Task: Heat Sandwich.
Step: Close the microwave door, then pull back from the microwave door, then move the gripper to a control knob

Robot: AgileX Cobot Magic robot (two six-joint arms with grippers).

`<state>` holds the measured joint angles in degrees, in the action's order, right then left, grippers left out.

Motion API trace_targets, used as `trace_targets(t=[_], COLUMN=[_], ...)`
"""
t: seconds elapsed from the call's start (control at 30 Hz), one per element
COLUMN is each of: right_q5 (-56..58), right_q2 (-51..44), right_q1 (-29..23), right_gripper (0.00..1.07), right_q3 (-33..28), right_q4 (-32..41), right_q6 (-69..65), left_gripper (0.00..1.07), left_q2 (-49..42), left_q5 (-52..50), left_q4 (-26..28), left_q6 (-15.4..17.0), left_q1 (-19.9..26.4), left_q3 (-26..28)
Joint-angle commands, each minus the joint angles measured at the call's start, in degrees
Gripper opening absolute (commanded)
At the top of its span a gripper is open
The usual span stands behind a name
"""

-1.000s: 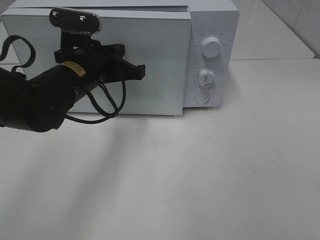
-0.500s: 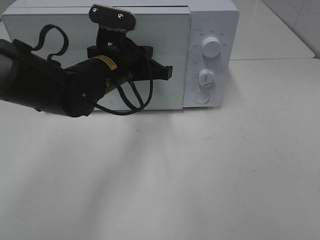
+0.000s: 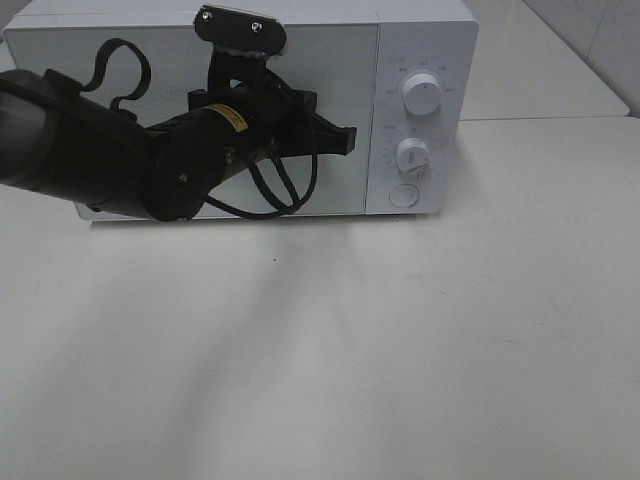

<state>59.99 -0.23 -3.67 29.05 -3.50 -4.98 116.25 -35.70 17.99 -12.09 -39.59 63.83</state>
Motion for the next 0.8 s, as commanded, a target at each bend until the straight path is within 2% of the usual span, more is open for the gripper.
trace_targets(t=[0.03, 0.33, 0.43, 0.47, 0.53, 0.6, 0.63, 0.67, 0.7, 0.8], right_q5=[-0.5, -0.5, -0.5, -0.5, -0.5, -0.5, -0.5, -0.5, -0.5, -0.5], right_q2=[-1.5, -1.5, -1.5, -1.5, -1.5, -1.5, -1.5, -1.5, -1.5, -1.5], right_q1=[0.3, 0.3, 0.3, 0.3, 0.3, 0.3, 0.3, 0.2, 0.2, 0.2], right_gripper=[0.76, 0.76, 0.76, 0.76, 0.76, 0.76, 0.76, 0.76, 0.76, 0.76], right_q3=[-0.2, -0.2, -0.2, -0.2, -0.2, -0.2, -0.2, -0.2, -0.2, -0.2], right_q4=[-0.1, -0.1, -0.1, -0.1, -0.1, -0.1, -0.1, -0.1, -0.1, -0.1], right_q6=[0.4, 0.4, 0.4, 0.4, 0.4, 0.4, 0.4, 0.4, 0.4, 0.4], left_gripper=[0.0, 0.0, 0.03, 0.03, 0.27, 0.59, 0.59, 0.99, 1.05, 1.02], left_q2=[-2.0, -9.5, -13.6, -13.6, -16.8, -19.5, -19.5, -22.2, -23.5, -25.8], left_q5=[-2.9, -1.2, 2.1, 2.1, 6.5, 9.2, 9.2, 11.7, 12.7, 13.7], left_q4=[3.7, 2.7, 2.5, 2.5, 2.5, 2.6, 2.6, 2.5, 2.5, 2.5], left_q6=[0.1, 0.3, 0.6, 0.6, 0.9, 0.9, 0.9, 0.6, 0.6, 0.6], left_q1=[0.7, -1.3, -1.7, -1.7, -1.7, -1.7, -1.7, -1.7, -1.7, -1.7], left_q3=[-0.6, -9.9, -14.7, -14.7, -18.0, -20.2, -20.2, -22.5, -23.9, -26.3])
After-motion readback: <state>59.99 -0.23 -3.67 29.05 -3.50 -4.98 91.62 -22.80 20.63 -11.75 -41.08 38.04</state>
